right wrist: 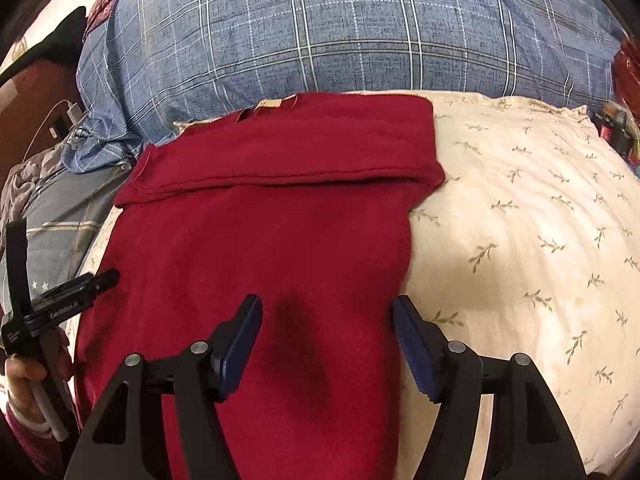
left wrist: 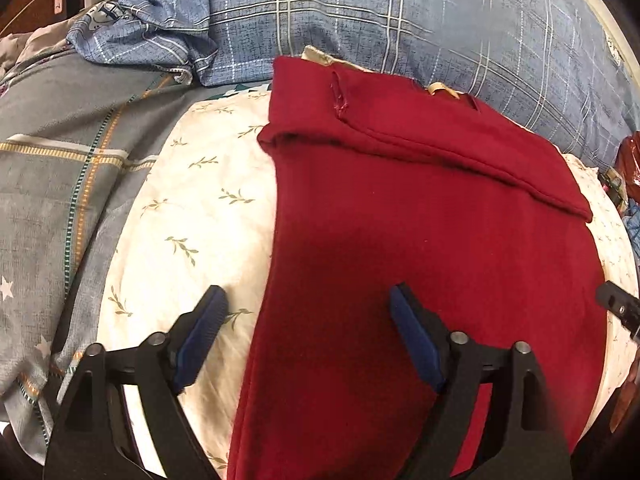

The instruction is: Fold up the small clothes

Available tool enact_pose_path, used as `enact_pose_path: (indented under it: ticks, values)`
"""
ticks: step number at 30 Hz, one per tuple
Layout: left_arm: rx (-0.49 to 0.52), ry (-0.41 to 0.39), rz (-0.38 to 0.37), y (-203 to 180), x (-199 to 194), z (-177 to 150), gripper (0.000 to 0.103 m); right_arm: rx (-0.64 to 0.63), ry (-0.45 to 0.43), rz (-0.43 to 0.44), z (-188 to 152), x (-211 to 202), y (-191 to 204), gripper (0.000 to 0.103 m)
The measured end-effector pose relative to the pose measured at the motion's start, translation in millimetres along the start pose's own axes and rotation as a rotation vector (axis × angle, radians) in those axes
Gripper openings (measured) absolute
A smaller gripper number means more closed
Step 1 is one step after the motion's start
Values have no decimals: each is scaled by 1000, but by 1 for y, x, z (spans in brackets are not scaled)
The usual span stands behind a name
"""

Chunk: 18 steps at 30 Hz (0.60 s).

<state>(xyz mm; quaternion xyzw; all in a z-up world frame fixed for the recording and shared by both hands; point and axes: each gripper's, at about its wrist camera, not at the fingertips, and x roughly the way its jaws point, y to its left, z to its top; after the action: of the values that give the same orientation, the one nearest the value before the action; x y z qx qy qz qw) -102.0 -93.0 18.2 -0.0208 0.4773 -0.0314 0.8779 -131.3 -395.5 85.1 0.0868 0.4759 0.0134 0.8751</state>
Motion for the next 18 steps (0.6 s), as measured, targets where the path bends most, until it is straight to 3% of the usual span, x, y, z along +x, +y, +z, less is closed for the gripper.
enact_pose_path:
  ticks: [4, 11, 15, 18]
  values:
    - [-32, -1, 22, 6, 7, -5, 103, 38, -9, -23, 8, 7, -12, 69]
    - [-18, -43, 10, 6, 6, -10, 103, 149, -51, -75, 42, 28, -54, 69]
    - [0, -66, -1, 6, 6, -12, 103, 249, -38, -10, 53, 40, -73, 71]
    - [-5, -62, -17, 7, 6, -11, 103, 209, -28, -9, 49, 38, -64, 71]
